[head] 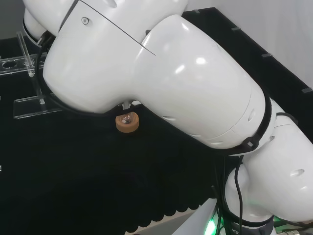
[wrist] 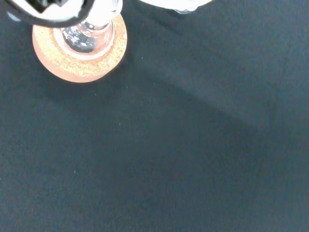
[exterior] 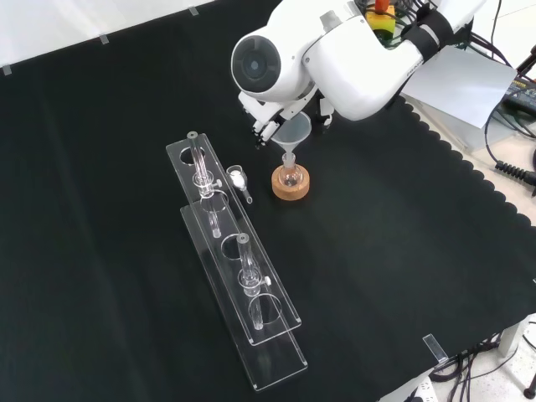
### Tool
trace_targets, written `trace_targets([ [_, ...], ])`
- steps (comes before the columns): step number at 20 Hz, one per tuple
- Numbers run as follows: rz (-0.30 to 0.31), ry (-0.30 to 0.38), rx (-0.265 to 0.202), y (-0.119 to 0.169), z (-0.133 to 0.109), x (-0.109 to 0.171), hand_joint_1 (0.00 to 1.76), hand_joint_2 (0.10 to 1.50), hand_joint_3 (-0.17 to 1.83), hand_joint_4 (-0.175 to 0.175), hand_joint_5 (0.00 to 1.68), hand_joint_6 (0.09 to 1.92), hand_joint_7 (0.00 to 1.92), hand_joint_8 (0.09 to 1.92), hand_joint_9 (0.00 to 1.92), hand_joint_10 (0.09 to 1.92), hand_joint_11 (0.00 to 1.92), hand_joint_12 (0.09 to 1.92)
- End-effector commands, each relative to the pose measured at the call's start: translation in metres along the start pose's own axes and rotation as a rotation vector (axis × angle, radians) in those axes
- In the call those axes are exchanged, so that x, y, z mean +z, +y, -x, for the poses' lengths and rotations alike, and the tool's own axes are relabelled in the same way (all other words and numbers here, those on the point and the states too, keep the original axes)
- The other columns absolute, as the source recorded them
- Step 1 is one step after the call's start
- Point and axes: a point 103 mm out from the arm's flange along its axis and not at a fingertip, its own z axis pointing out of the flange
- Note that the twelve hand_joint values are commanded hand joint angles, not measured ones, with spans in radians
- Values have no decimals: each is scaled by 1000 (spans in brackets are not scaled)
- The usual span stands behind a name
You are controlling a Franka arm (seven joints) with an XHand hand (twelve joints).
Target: Place the funnel on the round-bottom flask.
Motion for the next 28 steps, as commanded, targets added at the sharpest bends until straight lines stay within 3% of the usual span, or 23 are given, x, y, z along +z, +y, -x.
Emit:
trace_targets([
  [1,-1,-5,3,0,-2,1,801,762,645,-35,472,529,553,672,994,446,640,1265],
  [10,-21,0,31,-5,3,3,585,657,474,-52,344,214,419,718,907,510,600,1291],
  [19,-31,2,49,-16,10,5,483,640,342,-48,309,87,280,717,820,547,564,1315],
  [28,67,29,54,-38,28,-4,445,652,272,-48,267,87,229,719,753,572,540,1331],
])
